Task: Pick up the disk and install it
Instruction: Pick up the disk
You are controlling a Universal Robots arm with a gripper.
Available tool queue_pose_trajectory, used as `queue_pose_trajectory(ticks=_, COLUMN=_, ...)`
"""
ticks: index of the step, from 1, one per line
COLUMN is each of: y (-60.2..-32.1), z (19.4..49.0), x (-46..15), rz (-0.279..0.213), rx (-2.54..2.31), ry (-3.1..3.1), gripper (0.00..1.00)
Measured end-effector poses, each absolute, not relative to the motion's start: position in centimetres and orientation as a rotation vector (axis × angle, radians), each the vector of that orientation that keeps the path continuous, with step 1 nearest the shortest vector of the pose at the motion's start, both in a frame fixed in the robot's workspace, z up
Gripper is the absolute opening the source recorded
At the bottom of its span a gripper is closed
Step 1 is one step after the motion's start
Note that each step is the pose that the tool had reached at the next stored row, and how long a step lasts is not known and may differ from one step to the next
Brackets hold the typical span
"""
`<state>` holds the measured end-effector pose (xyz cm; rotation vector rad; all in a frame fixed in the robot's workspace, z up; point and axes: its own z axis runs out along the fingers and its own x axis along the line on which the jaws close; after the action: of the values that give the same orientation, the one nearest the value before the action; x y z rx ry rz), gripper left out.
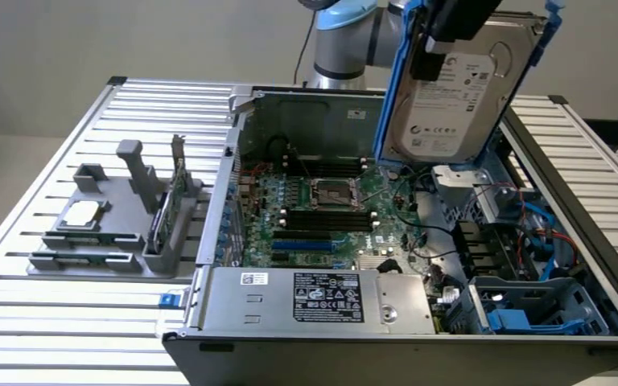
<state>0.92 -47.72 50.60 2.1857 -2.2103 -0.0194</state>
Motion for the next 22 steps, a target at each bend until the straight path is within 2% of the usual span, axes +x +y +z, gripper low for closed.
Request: queue_pose_trajectory(ticks=22, y=-54.0, z=49.9, x=6.6, rz=-0.019, rx=2.186, ry=-2.21, gripper=0.33)
